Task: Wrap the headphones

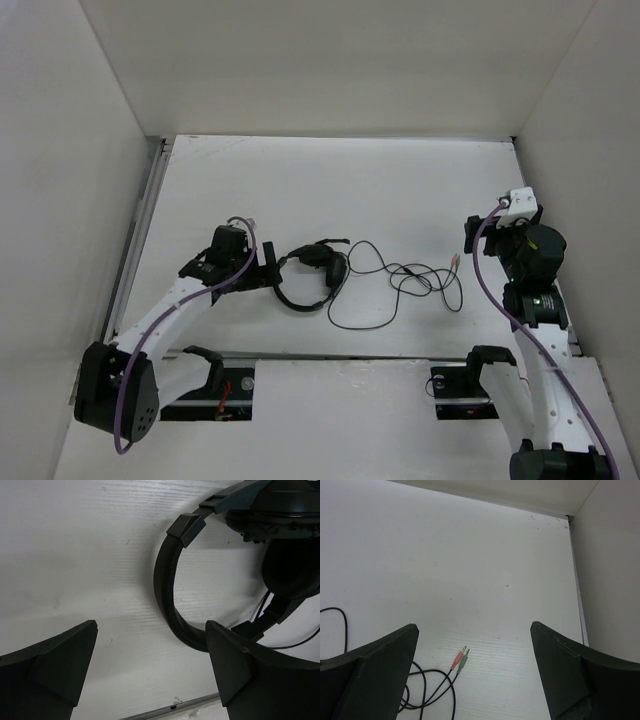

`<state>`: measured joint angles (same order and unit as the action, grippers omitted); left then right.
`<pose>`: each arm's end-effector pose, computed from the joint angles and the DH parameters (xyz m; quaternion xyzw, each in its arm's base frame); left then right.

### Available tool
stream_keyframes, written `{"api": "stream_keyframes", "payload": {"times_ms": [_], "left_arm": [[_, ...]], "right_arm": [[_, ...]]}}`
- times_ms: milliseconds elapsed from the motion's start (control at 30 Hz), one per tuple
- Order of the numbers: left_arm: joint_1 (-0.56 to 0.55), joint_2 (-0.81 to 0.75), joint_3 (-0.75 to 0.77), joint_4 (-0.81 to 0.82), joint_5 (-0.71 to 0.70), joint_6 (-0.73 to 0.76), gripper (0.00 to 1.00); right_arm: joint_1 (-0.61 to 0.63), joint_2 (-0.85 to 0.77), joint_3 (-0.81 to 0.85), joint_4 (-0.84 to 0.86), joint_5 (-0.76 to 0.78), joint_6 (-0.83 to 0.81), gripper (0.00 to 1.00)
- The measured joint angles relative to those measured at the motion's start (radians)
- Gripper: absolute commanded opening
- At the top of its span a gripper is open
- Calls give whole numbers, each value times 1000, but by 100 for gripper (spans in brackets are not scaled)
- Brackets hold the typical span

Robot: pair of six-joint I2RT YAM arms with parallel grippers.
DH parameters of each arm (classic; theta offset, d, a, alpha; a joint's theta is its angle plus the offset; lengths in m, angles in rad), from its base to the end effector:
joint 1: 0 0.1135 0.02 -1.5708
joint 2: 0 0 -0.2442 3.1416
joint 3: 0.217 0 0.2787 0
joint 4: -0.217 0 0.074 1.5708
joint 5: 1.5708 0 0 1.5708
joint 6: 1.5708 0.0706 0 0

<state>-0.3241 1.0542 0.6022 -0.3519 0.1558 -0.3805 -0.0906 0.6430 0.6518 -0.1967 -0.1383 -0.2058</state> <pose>0.2526 -0.0964 0.1574 0.0030 0.9250 -0.1964 0.3252 0.2375 -0.0118 0.2954 -0.0882 0.7647 -0.0413 0.6370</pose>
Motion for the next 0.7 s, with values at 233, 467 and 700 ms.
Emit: {"api": "stream_keyframes", "payload": {"times_ms": [233, 467, 700], "left_arm": [[-79, 102, -41, 119, -2, -27, 66], [-99, 191, -58, 172, -12, -41, 44], [-136, 262, -56, 304, -52, -51, 14]], "right_arm": [[-5, -8, -2, 3, -1, 8, 100], [-6, -8, -2, 3, -2, 17, 100], [-8, -15, -2, 3, -1, 21, 100]]}}
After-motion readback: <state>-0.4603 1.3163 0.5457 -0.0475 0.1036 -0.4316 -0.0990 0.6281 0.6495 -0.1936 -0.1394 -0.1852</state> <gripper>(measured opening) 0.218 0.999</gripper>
